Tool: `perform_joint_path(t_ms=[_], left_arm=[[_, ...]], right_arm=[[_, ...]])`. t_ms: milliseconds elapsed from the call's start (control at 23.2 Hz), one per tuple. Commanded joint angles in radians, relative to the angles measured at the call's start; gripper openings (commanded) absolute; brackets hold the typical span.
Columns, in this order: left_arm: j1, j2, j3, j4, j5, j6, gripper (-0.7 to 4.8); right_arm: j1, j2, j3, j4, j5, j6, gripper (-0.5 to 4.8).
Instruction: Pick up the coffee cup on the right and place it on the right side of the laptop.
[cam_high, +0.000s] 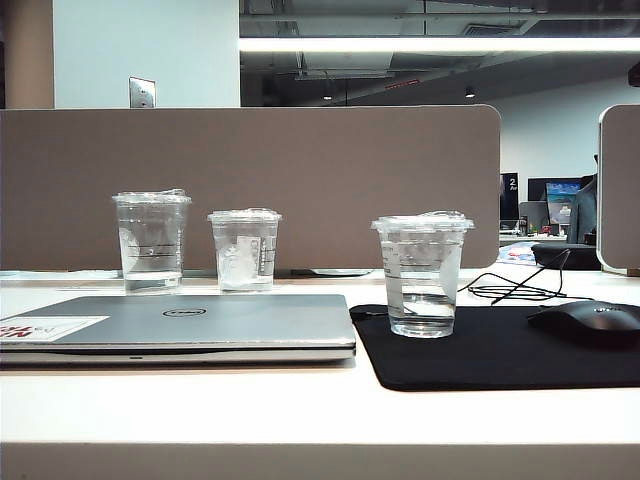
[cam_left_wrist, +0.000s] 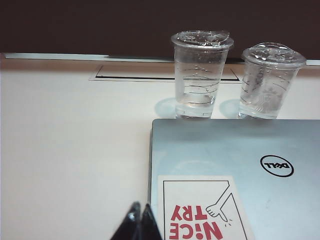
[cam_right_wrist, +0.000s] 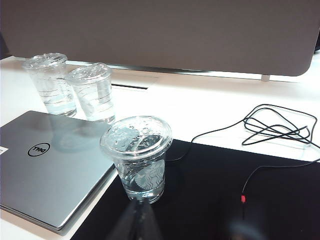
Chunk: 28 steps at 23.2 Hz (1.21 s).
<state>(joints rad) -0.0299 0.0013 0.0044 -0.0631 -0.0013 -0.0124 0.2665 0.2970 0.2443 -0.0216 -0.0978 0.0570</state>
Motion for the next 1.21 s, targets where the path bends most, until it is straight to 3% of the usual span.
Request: perform_joint_path(t_ms=[43, 258, 517, 818, 1206], left_arm=[[0.001, 0.0, 0.003, 0.018, 0.002, 0.004, -0.05], [0.001, 0.0, 0.003, 0.018, 0.002, 0.004, -0.05], [0.001, 0.0, 0.003, 0.018, 0.003, 0.004, -0.05], [0.001, 0.0, 0.003, 0.012, 0.002, 0.004, -0.05], [0.001, 0.0, 0.003, 0.012, 0.003, 0.004, -0.05]], right_arm=[[0.001, -0.002, 0.007, 0.018, 0.003, 0.001, -0.05], [0.0, -0.031, 0.0, 0.008, 0.003, 0.001, -0.05], [-0.098, -0.298, -0.114, 0.008, -0.011, -0.001, -0.05], [-0.263, -0.298, -0.239, 0.121, -0.02, 0.023, -0.05], [-0.28, -0.298, -0.243, 0.123, -0.007, 0.022, -0.05]])
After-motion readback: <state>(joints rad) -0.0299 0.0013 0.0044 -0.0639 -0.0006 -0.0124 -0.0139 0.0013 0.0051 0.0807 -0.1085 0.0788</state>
